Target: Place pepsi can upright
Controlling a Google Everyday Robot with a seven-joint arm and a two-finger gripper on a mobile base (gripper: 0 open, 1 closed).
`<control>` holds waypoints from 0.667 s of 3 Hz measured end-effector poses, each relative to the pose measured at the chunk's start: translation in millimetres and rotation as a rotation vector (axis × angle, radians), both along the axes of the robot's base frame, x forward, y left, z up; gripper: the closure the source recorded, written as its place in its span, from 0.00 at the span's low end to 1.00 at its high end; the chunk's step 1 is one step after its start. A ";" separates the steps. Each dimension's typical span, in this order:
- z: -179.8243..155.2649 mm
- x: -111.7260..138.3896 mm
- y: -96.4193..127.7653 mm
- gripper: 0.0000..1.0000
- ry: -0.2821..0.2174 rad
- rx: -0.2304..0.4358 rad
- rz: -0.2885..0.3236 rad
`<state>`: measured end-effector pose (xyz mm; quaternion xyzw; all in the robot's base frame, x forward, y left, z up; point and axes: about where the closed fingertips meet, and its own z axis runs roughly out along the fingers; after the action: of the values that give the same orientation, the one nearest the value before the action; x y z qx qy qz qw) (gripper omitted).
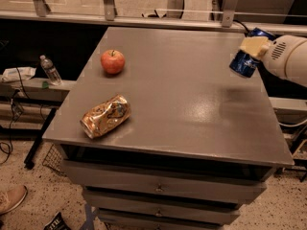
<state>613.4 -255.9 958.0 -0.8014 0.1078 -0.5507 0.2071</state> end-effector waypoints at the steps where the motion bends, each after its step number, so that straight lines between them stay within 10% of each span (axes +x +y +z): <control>1: -1.6 0.6 2.7 1.00 -0.027 -0.034 0.032; 2: -3.9 0.4 7.2 1.00 -0.090 -0.098 0.101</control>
Offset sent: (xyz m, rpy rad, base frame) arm -0.0133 0.0160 -0.0187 -0.3258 -0.3166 0.3469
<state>613.8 -248.7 954.1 -0.7894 0.0307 -0.5796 0.1998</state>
